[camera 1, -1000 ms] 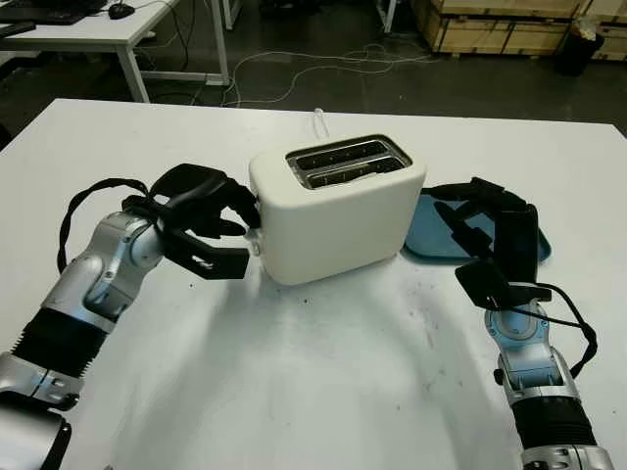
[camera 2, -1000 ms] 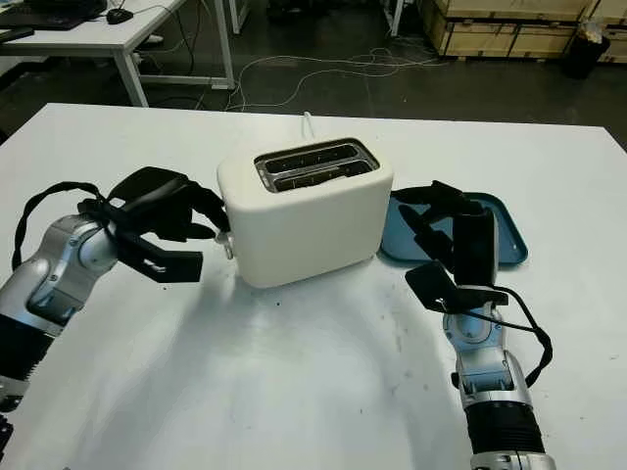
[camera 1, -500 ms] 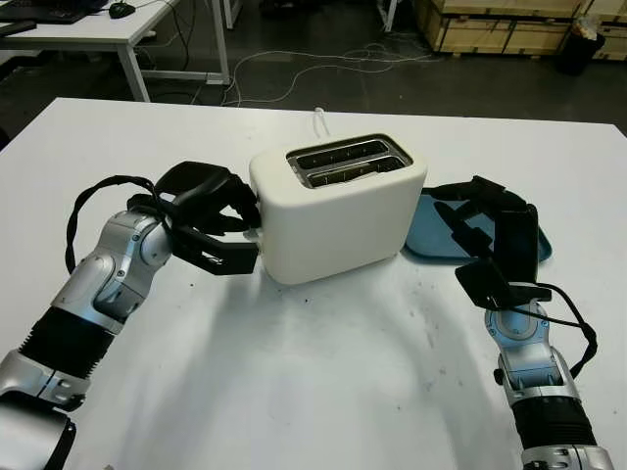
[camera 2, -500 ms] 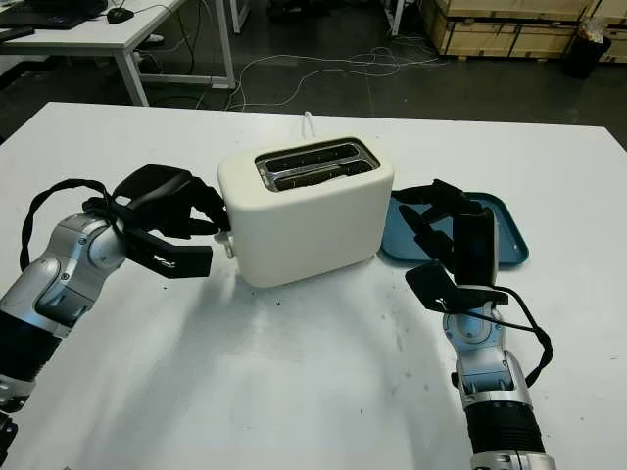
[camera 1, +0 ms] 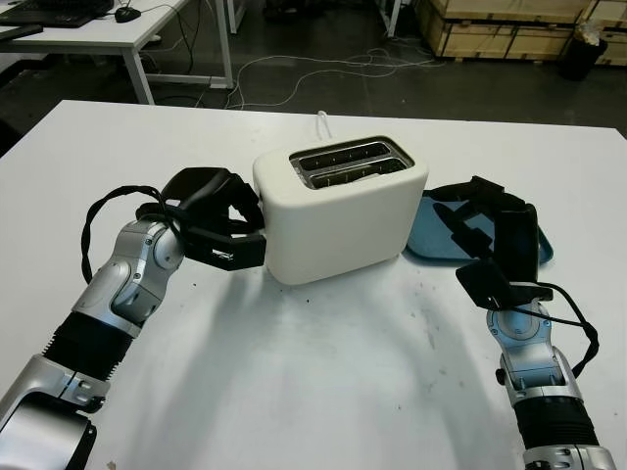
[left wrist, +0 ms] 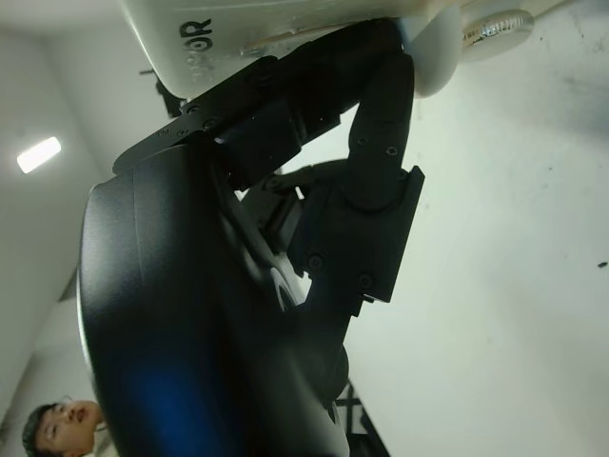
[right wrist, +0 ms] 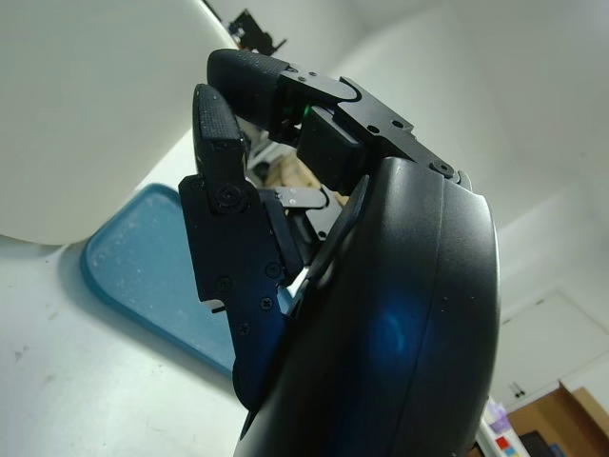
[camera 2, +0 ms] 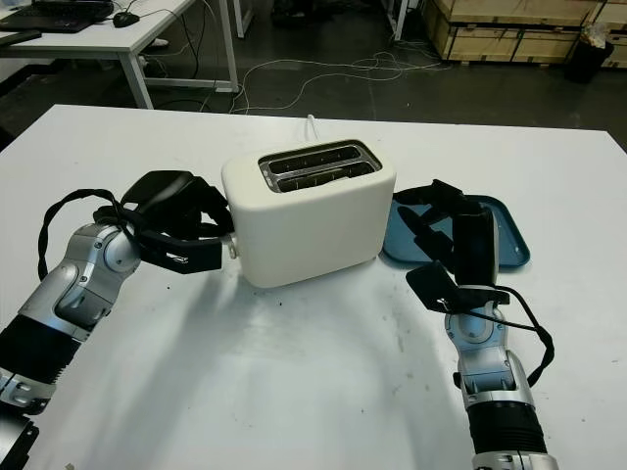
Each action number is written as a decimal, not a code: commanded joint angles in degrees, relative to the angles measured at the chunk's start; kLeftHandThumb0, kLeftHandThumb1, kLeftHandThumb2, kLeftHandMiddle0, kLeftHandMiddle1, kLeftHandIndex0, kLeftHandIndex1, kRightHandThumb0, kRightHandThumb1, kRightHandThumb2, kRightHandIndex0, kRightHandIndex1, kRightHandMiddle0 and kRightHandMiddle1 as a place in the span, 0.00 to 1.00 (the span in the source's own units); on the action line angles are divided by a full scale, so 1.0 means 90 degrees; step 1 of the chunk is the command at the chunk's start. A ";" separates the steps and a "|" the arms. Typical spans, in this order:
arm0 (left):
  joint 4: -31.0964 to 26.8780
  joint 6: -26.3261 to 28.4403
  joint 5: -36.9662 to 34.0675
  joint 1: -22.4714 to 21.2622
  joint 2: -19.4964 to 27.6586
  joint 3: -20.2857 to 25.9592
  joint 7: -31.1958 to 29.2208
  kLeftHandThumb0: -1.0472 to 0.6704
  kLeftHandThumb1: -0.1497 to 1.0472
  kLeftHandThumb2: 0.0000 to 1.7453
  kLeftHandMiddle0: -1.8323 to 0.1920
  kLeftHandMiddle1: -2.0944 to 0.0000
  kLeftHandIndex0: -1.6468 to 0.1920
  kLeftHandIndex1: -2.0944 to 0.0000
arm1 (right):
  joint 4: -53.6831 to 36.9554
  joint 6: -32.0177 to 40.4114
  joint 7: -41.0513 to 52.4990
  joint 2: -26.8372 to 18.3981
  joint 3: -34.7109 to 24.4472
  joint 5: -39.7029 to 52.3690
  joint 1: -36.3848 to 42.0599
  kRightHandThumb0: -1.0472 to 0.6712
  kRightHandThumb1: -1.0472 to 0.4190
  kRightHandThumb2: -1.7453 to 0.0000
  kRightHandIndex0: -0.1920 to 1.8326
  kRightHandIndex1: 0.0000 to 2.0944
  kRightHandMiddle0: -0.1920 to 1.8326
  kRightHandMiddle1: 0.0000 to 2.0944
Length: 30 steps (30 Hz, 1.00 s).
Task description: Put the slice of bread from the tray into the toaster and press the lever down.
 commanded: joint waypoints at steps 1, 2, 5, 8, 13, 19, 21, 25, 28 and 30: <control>0.1729 0.0650 0.0188 0.1565 -0.1378 -0.1518 -0.0720 0.37 0.89 0.10 0.57 0.53 0.39 0.87 | 0.0016 -0.0036 0.0104 -0.0112 -0.0122 0.0239 0.0094 0.39 0.09 0.92 0.40 0.76 0.51 0.36; 0.1689 0.0649 0.0167 0.1586 -0.1354 -0.1509 -0.0722 0.37 0.89 0.10 0.56 0.52 0.39 0.87 | 0.0041 -0.0064 0.0092 -0.0120 -0.0127 0.0213 0.0083 0.40 0.09 0.92 0.40 0.76 0.51 0.36; 0.1684 0.0526 0.0075 0.1610 -0.1298 -0.1461 -0.0689 0.37 0.89 0.09 0.54 0.47 0.36 0.84 | 0.0084 -0.0104 0.0082 -0.0120 -0.0148 0.0181 0.0065 0.40 0.09 0.92 0.40 0.75 0.51 0.36; 0.1596 0.0508 0.0063 0.1603 -0.1232 -0.1478 -0.0695 0.37 0.89 0.07 0.53 0.45 0.35 0.82 | 0.0126 -0.0161 0.0066 -0.0123 -0.0157 0.0180 0.0045 0.40 0.09 0.92 0.41 0.74 0.51 0.36; 0.1601 0.0654 0.0114 0.1525 -0.1223 -0.1538 -0.0832 0.36 0.89 0.06 0.54 0.45 0.37 0.81 | 0.0116 -0.0157 0.0073 -0.0129 -0.0156 0.0190 0.0044 0.41 0.09 0.92 0.40 0.76 0.51 0.36; 0.1825 0.0675 -0.0127 0.1683 -0.1360 -0.1359 -0.0663 0.36 0.89 0.06 0.54 0.50 0.38 0.84 | 0.0083 -0.0120 0.0089 -0.0190 -0.0189 0.0171 0.0077 0.42 0.09 0.93 0.40 0.74 0.51 0.35; 0.1813 0.0532 -0.0239 0.1735 -0.1310 -0.1321 -0.0588 0.36 0.89 0.07 0.53 0.45 0.35 0.81 | 0.0018 -0.0054 0.0100 -0.0205 -0.0201 0.0158 0.0098 0.41 0.09 0.93 0.39 0.78 0.51 0.36; 0.1268 0.0203 -0.0516 0.1924 -0.0974 -0.1093 -0.0276 0.40 0.89 0.09 0.53 0.34 0.42 0.59 | 0.0056 -0.0131 0.0109 -0.0221 -0.0198 0.0188 0.0076 0.41 0.09 0.93 0.39 0.79 0.51 0.36; 0.0605 -0.0380 -0.0711 0.2201 -0.0672 -0.0540 0.0636 0.42 0.89 0.12 0.55 0.26 0.46 0.48 | 0.0091 -0.0174 0.0104 -0.0212 -0.0172 0.0186 0.0046 0.41 0.09 0.93 0.39 0.78 0.51 0.36; 0.0266 -0.0812 -0.0824 0.2349 -0.0493 -0.0199 0.1108 0.43 0.89 0.17 0.55 0.22 0.51 0.39 | 0.0090 -0.0132 0.0118 -0.0191 -0.0160 0.0186 0.0032 0.42 0.09 0.93 0.39 0.78 0.51 0.36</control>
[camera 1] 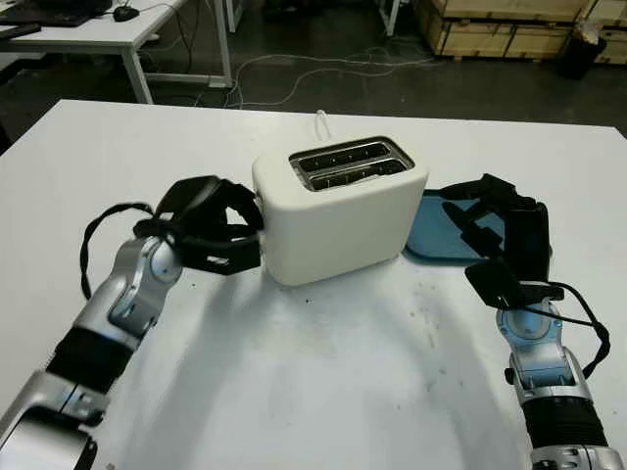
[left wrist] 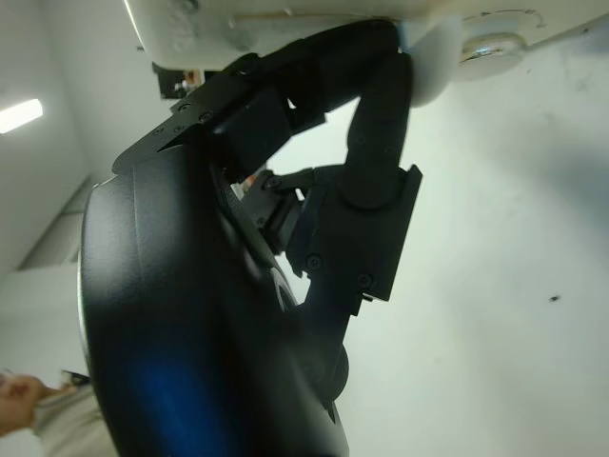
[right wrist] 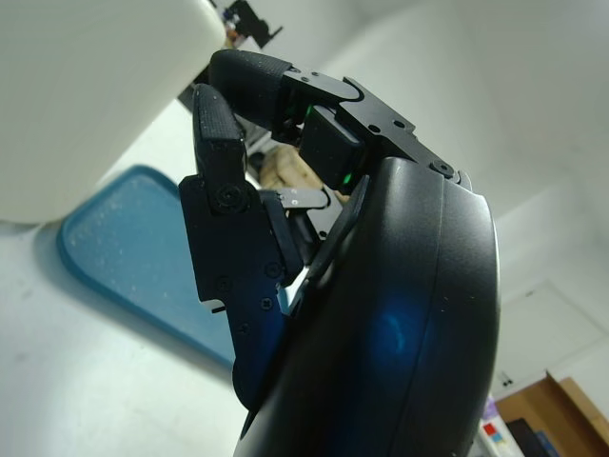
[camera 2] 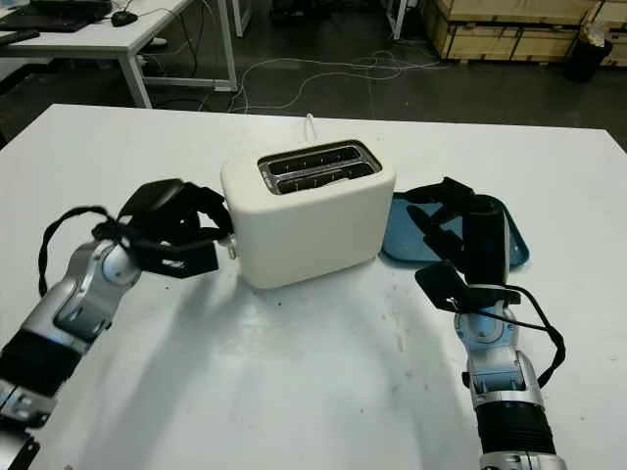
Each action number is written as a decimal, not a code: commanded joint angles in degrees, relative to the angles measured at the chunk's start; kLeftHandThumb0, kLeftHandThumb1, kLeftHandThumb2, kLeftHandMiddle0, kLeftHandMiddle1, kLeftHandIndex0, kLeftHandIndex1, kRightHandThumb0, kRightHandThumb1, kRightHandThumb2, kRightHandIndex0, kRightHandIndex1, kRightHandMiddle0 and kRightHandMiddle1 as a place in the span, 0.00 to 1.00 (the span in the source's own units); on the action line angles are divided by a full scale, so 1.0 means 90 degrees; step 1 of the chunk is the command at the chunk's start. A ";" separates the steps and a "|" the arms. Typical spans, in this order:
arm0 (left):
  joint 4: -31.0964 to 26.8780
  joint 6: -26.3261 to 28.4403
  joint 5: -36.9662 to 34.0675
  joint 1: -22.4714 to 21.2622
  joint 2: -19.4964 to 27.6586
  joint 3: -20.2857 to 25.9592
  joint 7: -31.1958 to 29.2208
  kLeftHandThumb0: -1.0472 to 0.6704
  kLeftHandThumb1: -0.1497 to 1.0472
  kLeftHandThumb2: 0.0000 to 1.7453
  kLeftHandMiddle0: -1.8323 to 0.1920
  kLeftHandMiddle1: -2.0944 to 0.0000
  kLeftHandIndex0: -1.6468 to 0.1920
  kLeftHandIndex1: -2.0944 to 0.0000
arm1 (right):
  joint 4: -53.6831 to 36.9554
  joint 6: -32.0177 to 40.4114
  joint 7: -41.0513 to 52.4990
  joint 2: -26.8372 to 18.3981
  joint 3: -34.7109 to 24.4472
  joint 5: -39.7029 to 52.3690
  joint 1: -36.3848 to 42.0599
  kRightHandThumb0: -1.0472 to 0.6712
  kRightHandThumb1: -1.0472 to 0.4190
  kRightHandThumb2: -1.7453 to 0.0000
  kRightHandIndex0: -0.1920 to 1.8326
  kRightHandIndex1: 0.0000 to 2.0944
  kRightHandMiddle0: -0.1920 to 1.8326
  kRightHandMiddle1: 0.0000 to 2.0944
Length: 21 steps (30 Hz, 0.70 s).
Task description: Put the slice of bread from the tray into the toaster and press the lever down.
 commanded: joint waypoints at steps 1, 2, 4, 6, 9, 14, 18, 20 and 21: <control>0.0198 -0.0231 0.0079 0.1255 -0.0303 -0.0529 -0.0205 0.43 0.89 0.19 0.56 0.20 0.54 0.35 | 0.0096 -0.0122 0.0057 -0.0072 -0.0041 0.0170 0.0013 0.41 0.09 0.93 0.39 0.77 0.51 0.35; -0.0005 -0.0331 0.0085 0.1308 -0.0206 -0.0406 -0.0070 0.42 0.89 0.20 0.57 0.18 0.56 0.31 | 0.0105 -0.0118 0.0055 -0.0065 -0.0033 0.0159 0.0004 0.42 0.09 0.93 0.39 0.77 0.51 0.35; -0.0523 -0.0381 -0.0051 0.1416 -0.0051 -0.0084 -0.0036 0.42 0.89 0.17 0.58 0.17 0.58 0.28 | 0.0150 -0.0169 0.0056 -0.0054 -0.0017 0.0162 -0.0021 0.41 0.09 0.93 0.39 0.77 0.51 0.35; -0.0891 -0.0367 -0.0139 0.1501 0.0032 0.0146 -0.0113 0.41 0.89 0.17 0.57 0.20 0.57 0.31 | 0.0140 -0.0136 0.0066 -0.0035 -0.0006 0.0165 -0.0028 0.41 0.09 0.93 0.40 0.76 0.51 0.35; -0.1261 -0.0494 -0.0127 0.1597 0.0142 0.0374 -0.0136 0.39 0.89 0.17 0.56 0.23 0.54 0.36 | 0.0060 0.0005 0.0094 -0.0006 0.0012 0.0172 -0.0021 0.41 0.09 0.92 0.40 0.75 0.51 0.35; -0.1653 -0.0625 -0.0175 0.1684 0.0196 0.0679 -0.0283 0.39 0.89 0.15 0.56 0.23 0.54 0.37 | 0.0150 -0.0133 0.0060 -0.0020 0.0028 0.0151 -0.0038 0.41 0.09 0.92 0.40 0.74 0.51 0.34; -0.1778 -0.0848 -0.0117 0.1689 0.0251 0.0877 -0.0333 0.42 0.89 0.12 0.55 0.23 0.53 0.37 | 0.0155 -0.0119 0.0111 -0.0018 0.0029 0.0208 -0.0034 0.41 0.09 0.92 0.40 0.75 0.51 0.34; -0.1822 -0.1003 -0.0050 0.1655 0.0298 0.0967 -0.0321 0.42 0.89 0.11 0.55 0.23 0.53 0.36 | 0.0136 -0.0101 0.0126 -0.0017 0.0037 0.0221 -0.0027 0.40 0.09 0.92 0.40 0.76 0.51 0.34; -0.1810 -0.1135 -0.0010 0.1624 0.0336 0.1008 -0.0284 0.42 0.89 0.11 0.55 0.23 0.53 0.36 | 0.0134 -0.0090 0.0133 -0.0012 0.0040 0.0233 -0.0025 0.40 0.09 0.92 0.40 0.76 0.51 0.35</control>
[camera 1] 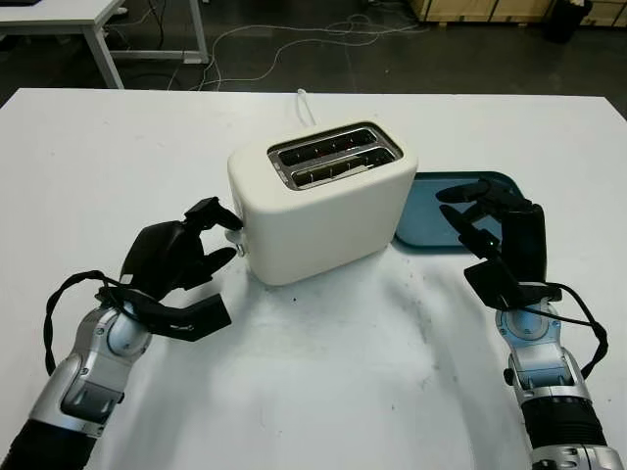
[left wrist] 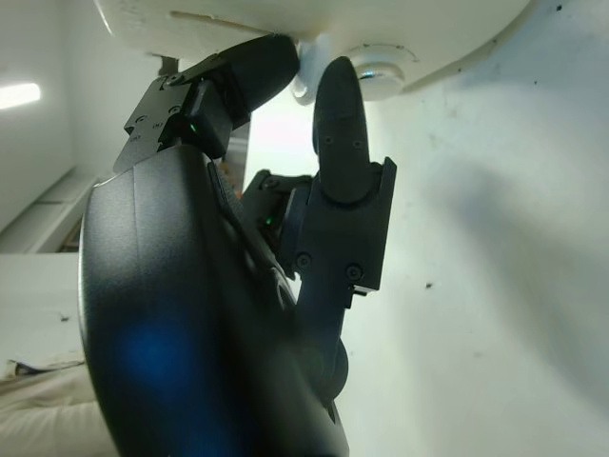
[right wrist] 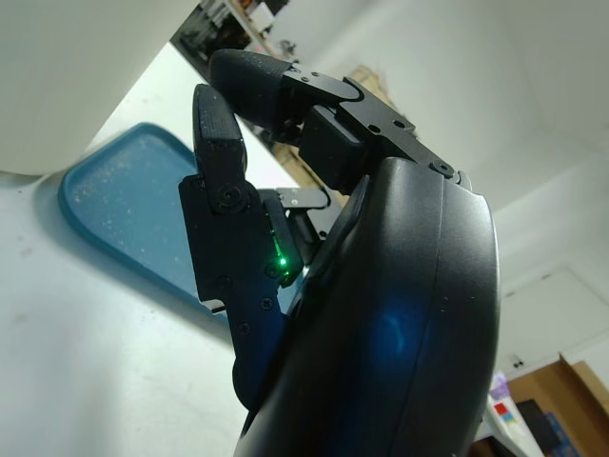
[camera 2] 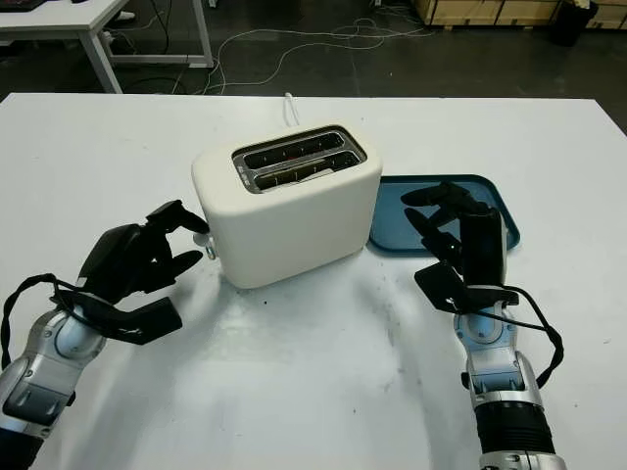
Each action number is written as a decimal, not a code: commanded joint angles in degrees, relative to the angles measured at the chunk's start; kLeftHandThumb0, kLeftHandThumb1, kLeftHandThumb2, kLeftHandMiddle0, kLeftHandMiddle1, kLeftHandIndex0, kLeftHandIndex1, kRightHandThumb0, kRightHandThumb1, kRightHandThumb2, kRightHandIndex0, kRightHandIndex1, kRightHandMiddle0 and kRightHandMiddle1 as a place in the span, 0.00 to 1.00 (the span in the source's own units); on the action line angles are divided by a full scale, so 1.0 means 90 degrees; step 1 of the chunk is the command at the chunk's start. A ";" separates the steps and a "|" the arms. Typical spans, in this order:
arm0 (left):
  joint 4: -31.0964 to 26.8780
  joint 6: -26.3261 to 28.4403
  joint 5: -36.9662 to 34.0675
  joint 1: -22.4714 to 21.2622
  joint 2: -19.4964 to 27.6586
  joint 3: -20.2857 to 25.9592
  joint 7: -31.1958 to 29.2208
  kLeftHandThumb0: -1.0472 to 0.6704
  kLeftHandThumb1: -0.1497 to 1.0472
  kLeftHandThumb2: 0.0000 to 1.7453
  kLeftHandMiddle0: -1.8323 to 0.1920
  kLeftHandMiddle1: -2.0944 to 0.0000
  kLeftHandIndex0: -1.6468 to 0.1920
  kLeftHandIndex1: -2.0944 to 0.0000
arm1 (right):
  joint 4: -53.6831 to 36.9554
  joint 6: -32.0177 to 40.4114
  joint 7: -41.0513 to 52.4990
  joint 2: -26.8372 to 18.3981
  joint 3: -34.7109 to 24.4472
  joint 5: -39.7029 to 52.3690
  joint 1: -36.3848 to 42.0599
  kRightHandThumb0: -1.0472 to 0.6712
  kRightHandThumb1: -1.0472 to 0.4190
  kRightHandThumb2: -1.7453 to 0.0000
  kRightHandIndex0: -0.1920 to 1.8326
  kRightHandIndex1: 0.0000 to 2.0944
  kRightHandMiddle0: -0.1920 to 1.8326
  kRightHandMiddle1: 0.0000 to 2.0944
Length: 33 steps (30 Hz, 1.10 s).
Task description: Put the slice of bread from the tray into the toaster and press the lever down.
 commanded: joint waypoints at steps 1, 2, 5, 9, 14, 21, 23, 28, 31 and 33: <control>-0.0022 -0.0303 0.0089 0.0006 0.0146 0.0122 -0.0019 0.42 0.89 0.11 0.54 0.23 0.53 0.36 | 0.0010 -0.0062 0.0045 -0.0006 0.0008 0.0108 -0.0013 0.40 0.09 0.91 0.40 0.76 0.51 0.35; -0.0049 -0.0400 0.0120 -0.0022 0.0207 0.0182 -0.0020 0.41 0.89 0.12 0.54 0.23 0.53 0.36 | -0.0014 -0.0023 0.0049 -0.0001 0.0013 0.0102 -0.0008 0.41 0.09 0.91 0.40 0.76 0.51 0.35; -0.0206 -0.0637 0.0142 -0.0157 0.0438 0.0413 -0.0115 0.40 0.89 0.13 0.55 0.23 0.53 0.37 | -0.0011 -0.0045 0.0050 0.0006 0.0026 0.0101 -0.0014 0.41 0.09 0.92 0.40 0.76 0.51 0.36; -0.0388 -0.0730 0.0093 -0.0333 0.0585 0.0649 -0.0306 0.39 0.89 0.13 0.55 0.23 0.54 0.37 | 0.0041 -0.0124 0.0033 0.0009 0.0047 0.0084 -0.0029 0.42 0.09 0.92 0.40 0.76 0.50 0.36; -0.0369 -0.1022 0.0101 -0.0490 0.0682 0.0810 -0.0383 0.39 0.89 0.14 0.53 0.26 0.51 0.42 | 0.0039 -0.0092 0.0039 0.0016 0.0074 0.0066 -0.0022 0.42 0.09 0.92 0.39 0.77 0.49 0.38; 0.0237 -0.1875 -0.0574 -0.0758 0.0284 0.1312 0.0133 0.38 0.89 0.14 0.55 0.24 0.53 0.39 | 0.0023 -0.0107 0.0076 0.0004 0.0056 0.0172 -0.0031 0.43 0.09 0.92 0.40 0.75 0.49 0.37; 0.0263 -0.1758 -0.0747 -0.0746 0.0028 0.1510 0.0324 0.38 0.89 0.13 0.57 0.23 0.56 0.40 | -0.0078 -0.0043 0.0168 0.0001 -0.0003 0.0329 -0.0027 0.43 0.09 0.92 0.40 0.74 0.50 0.32; -0.0073 -0.0984 -0.0595 -0.0332 -0.0509 0.1820 0.0676 0.38 0.89 0.08 0.63 0.33 0.58 0.58 | -0.0409 0.0074 0.0824 -0.0172 -0.0252 0.1059 -0.0048 0.42 0.09 0.90 0.43 0.60 0.55 0.13; -0.0059 -0.0769 -0.0559 -0.0208 -0.0486 0.1904 0.0629 0.38 0.89 0.04 0.62 0.40 0.55 0.69 | -0.0728 0.0405 0.1651 -0.0554 -0.0459 0.1682 -0.0121 0.39 0.09 0.91 0.46 0.47 0.56 0.05; -0.0050 -0.0635 -0.0503 -0.0241 -0.0315 0.1963 0.0494 0.36 0.89 0.02 0.61 0.45 0.51 0.75 | -0.0958 0.0739 0.2188 -0.0932 -0.0576 0.1937 -0.0212 0.36 0.09 0.91 0.48 0.33 0.56 0.01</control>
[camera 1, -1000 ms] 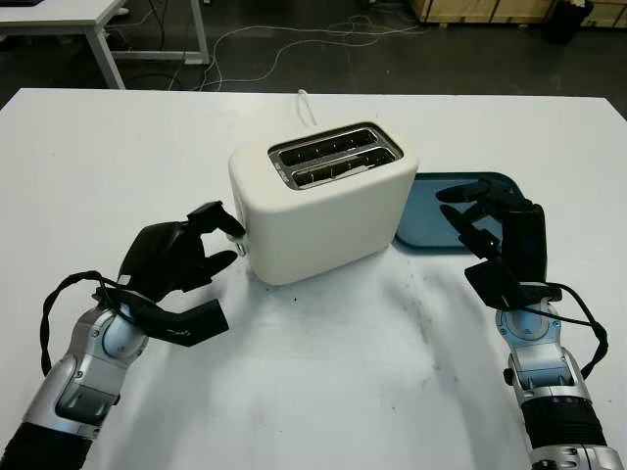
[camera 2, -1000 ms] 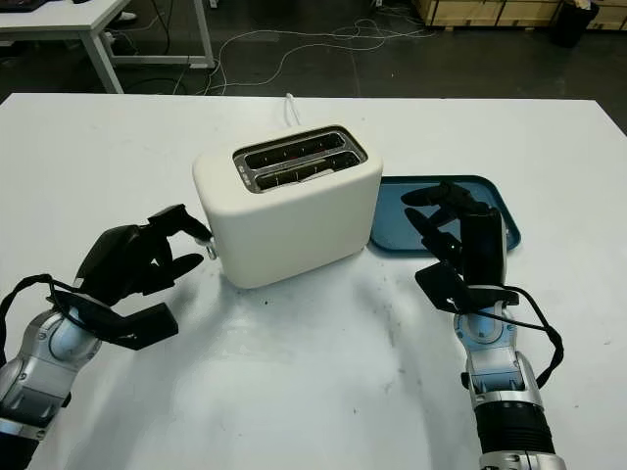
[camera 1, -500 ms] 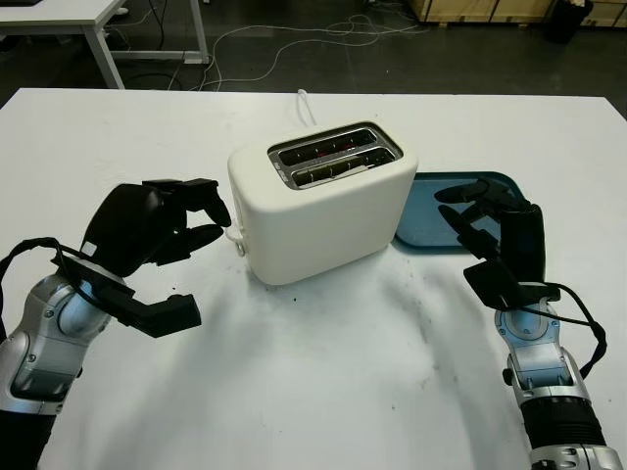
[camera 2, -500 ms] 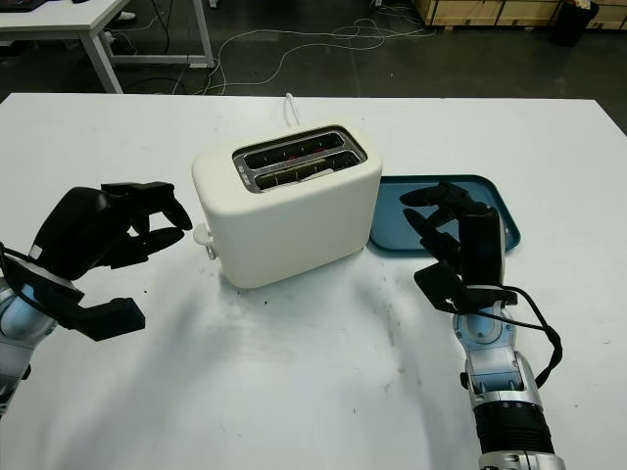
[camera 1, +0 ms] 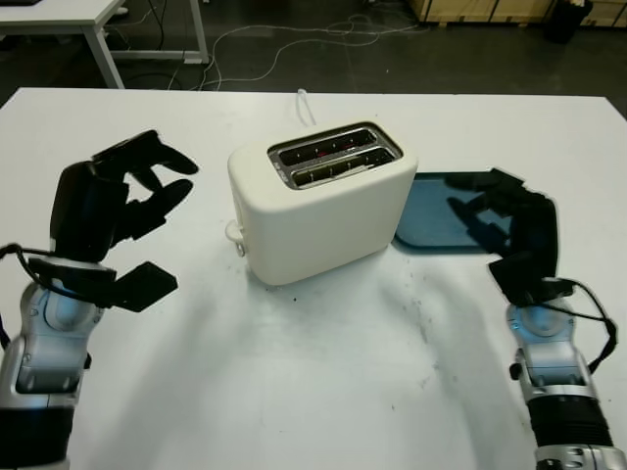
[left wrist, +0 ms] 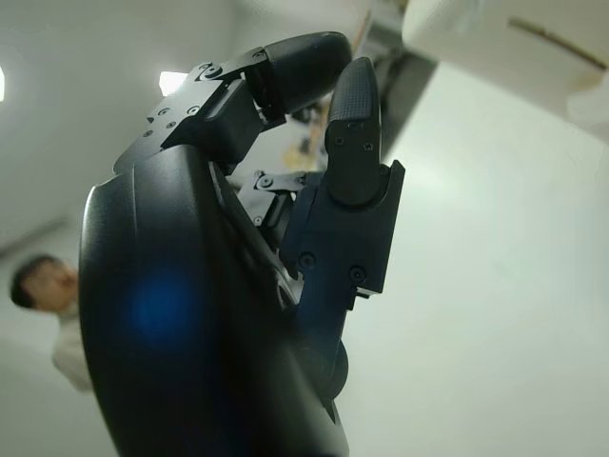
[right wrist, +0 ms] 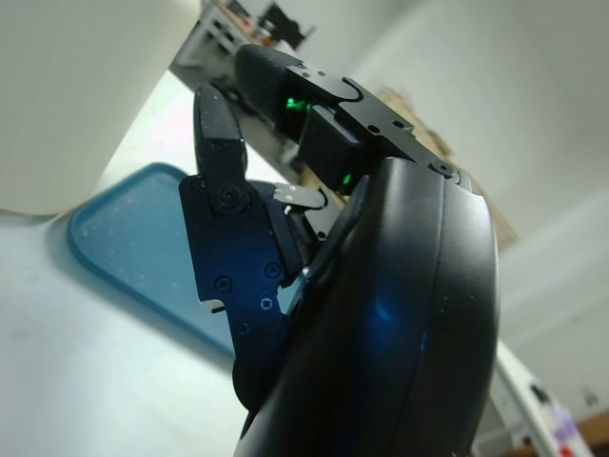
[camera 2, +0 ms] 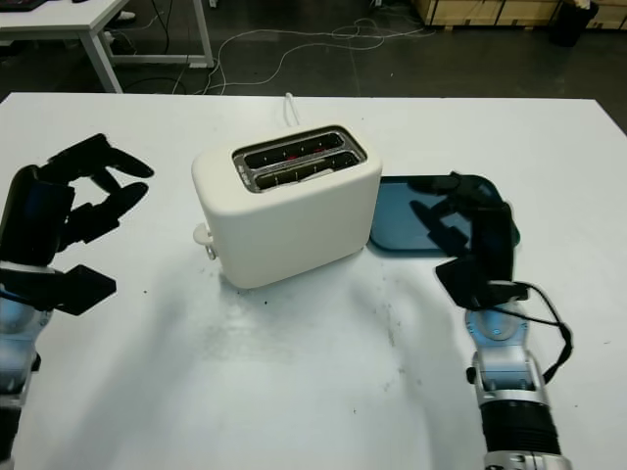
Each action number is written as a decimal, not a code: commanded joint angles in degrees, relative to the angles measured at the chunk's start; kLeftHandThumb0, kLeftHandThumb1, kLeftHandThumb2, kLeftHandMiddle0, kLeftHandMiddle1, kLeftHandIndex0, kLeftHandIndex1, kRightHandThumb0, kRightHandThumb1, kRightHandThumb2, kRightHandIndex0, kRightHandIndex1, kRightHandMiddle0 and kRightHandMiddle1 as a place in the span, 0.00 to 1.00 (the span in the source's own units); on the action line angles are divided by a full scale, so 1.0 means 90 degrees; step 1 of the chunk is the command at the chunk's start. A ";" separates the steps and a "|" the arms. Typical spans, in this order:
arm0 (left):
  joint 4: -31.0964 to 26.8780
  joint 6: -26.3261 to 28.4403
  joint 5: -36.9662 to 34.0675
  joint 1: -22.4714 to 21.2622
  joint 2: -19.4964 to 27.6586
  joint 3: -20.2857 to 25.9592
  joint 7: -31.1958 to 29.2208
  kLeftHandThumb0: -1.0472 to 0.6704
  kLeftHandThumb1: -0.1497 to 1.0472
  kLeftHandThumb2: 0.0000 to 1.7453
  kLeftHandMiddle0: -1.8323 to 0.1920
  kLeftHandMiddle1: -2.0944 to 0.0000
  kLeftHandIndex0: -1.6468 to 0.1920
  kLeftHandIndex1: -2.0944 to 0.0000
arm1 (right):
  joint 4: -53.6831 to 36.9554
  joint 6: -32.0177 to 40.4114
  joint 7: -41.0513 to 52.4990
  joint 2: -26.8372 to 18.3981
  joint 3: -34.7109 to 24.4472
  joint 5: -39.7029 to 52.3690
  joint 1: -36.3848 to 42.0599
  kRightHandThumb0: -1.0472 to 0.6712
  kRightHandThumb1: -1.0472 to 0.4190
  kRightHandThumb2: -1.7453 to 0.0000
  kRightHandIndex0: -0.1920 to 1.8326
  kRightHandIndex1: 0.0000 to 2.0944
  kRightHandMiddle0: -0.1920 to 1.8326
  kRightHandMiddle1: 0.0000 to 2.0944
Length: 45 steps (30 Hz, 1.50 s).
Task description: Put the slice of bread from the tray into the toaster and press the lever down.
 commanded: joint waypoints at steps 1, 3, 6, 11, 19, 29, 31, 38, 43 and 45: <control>-0.0016 0.0129 0.0063 -0.0068 0.0252 0.0127 -0.0149 0.35 0.89 0.01 0.60 0.46 0.50 0.77 | -0.0325 0.0406 0.0415 -0.0378 -0.0158 0.0261 -0.0172 0.35 0.09 0.92 0.50 0.23 0.55 0.01; -0.0009 0.0246 0.0057 -0.0184 0.0494 0.0178 -0.0384 0.35 0.88 0.00 0.60 0.48 0.48 0.80 | -0.0542 0.0830 0.0754 -0.0703 -0.0222 0.0334 -0.0302 0.34 0.09 0.94 0.53 0.12 0.53 0.00; 0.0073 0.0345 0.0136 -0.0425 0.0885 0.0179 -0.0673 0.33 0.86 0.00 0.58 0.53 0.44 0.85 | -0.0598 0.1094 0.1111 -0.1127 -0.0218 0.0224 -0.0600 0.34 0.09 0.98 0.55 0.05 0.52 0.00; 0.0424 0.0181 0.0274 -0.0905 0.1446 0.0039 -0.1039 0.30 0.84 0.00 0.54 0.57 0.39 0.89 | -0.0411 0.1254 0.1522 -0.1608 -0.0006 -0.0098 -0.1089 0.31 0.10 1.00 0.56 0.03 0.50 0.00; 0.0980 0.0094 0.0422 -0.1853 0.1972 -0.0442 -0.1734 0.30 0.83 0.00 0.52 0.64 0.36 0.93 | 0.0185 0.1421 0.1761 -0.1863 0.0674 -0.0913 -0.1842 0.33 0.11 1.00 0.58 0.02 0.50 0.00; 0.1256 -0.0073 0.0447 -0.2274 0.1832 -0.0908 -0.1813 0.31 0.81 0.00 0.51 0.56 0.32 0.94 | 0.0506 0.1446 0.1980 -0.1726 0.1355 -0.1428 -0.2294 0.40 0.11 1.00 0.57 0.00 0.50 0.00; 0.1298 -0.0180 0.0431 -0.2232 0.1802 -0.0934 -0.1751 0.32 0.80 0.00 0.51 0.55 0.32 0.94 | 0.0508 0.1421 0.2016 -0.1726 0.1427 -0.1476 -0.2315 0.38 0.11 1.00 0.56 0.00 0.49 0.00; 0.1159 -0.0179 0.0517 -0.1990 0.1720 -0.0941 -0.1715 0.34 0.81 0.00 0.53 0.54 0.33 0.95 | 0.0468 0.1411 0.2037 -0.1733 0.1524 -0.1555 -0.2316 0.38 0.10 1.00 0.56 0.00 0.49 0.00; 0.1085 -0.0011 0.0770 -0.1955 0.1740 -0.0959 -0.1734 0.34 0.83 0.00 0.52 0.53 0.33 0.95 | 0.0436 0.1412 0.2108 -0.1798 0.1479 -0.1537 -0.2317 0.38 0.10 1.00 0.55 0.00 0.49 0.00; 0.1027 0.0091 0.0849 -0.1923 0.1770 -0.0965 -0.1792 0.34 0.83 0.00 0.53 0.51 0.33 0.95 | 0.0434 0.1432 0.2154 -0.1798 0.1438 -0.1477 -0.2316 0.38 0.10 1.00 0.55 0.00 0.48 0.00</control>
